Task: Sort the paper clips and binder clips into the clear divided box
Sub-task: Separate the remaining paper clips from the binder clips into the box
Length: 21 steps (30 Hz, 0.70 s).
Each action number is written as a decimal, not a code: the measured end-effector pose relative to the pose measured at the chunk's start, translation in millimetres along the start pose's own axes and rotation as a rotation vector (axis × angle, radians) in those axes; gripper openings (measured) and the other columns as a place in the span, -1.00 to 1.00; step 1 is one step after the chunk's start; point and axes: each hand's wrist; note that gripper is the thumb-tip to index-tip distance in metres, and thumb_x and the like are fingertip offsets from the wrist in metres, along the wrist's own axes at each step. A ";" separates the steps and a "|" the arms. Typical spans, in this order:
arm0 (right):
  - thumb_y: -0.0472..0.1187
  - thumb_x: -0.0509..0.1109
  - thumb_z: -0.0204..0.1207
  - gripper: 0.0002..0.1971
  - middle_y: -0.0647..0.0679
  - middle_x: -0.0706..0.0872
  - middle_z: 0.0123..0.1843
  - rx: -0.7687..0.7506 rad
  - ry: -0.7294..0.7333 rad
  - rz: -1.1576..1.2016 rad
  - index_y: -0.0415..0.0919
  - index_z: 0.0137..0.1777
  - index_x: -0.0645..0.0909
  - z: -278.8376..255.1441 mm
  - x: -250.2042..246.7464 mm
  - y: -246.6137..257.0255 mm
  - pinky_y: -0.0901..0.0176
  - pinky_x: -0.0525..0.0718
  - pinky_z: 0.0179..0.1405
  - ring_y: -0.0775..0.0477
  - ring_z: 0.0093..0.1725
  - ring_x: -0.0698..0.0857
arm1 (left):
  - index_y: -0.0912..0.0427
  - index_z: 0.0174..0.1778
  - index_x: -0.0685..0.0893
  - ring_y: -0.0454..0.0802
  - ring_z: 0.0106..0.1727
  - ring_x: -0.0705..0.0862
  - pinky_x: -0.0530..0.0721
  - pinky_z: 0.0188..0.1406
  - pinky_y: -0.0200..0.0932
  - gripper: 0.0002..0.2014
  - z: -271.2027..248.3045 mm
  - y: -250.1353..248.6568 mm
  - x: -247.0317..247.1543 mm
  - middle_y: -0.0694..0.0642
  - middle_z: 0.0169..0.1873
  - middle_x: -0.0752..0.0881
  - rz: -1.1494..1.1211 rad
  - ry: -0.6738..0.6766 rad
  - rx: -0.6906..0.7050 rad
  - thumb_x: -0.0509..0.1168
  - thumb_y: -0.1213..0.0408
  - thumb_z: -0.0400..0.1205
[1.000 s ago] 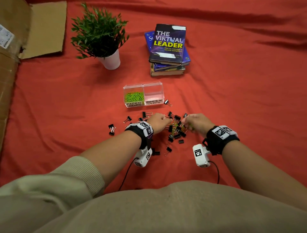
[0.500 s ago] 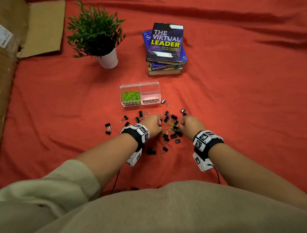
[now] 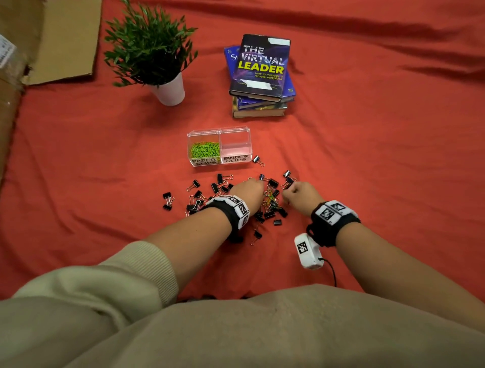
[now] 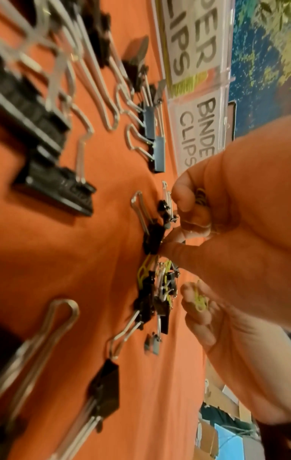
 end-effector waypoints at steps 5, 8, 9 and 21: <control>-0.42 0.19 0.56 -0.82 -0.08 0.56 -0.37 0.103 0.097 0.637 -0.30 -0.03 0.63 -7.1 -19.1 2.5 0.35 0.36 -0.67 0.07 -0.52 0.42 | 0.20 -0.06 0.52 0.14 -0.04 0.60 0.61 0.05 0.07 -0.91 -8.2 11.6 -3.5 0.16 -0.04 0.57 -0.277 -0.039 0.040 0.16 0.27 0.65; -0.47 0.06 0.53 -0.72 -0.08 0.52 -0.37 0.126 0.203 0.780 -0.37 -0.02 0.63 -6.8 -22.7 2.2 0.28 0.40 -0.58 0.03 -0.46 0.47 | 0.18 -0.09 0.51 0.08 -0.14 0.58 0.57 -0.06 0.00 -0.92 -18.3 19.4 -13.7 0.16 -0.11 0.63 -0.482 -0.087 -0.030 0.15 0.27 0.66; -0.45 0.07 0.54 -0.74 -0.10 0.53 -0.35 0.139 0.229 0.801 -0.38 -0.07 0.61 -6.6 -22.5 2.2 0.26 0.42 -0.56 0.01 -0.45 0.50 | 0.16 -0.09 0.52 0.05 -0.18 0.57 0.56 -0.11 -0.04 -0.92 -21.3 23.1 -16.4 0.14 -0.14 0.64 -0.549 -0.089 -0.055 0.15 0.27 0.66; -0.38 0.40 0.45 -0.73 0.06 0.42 -0.46 -0.241 0.199 -0.230 -0.07 0.08 0.64 -6.1 2.5 10.0 0.44 0.34 -0.58 0.14 -0.51 0.38 | 0.08 -0.19 0.60 -0.12 -0.57 0.39 0.30 -0.62 -0.31 -0.69 -27.6 37.6 -16.8 0.00 -0.49 0.53 -0.977 0.038 -0.239 -0.01 0.47 0.62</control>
Point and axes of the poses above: each hand's wrist, its own z-axis towards the middle knuckle, its own x-axis out of the palm, y = z × x
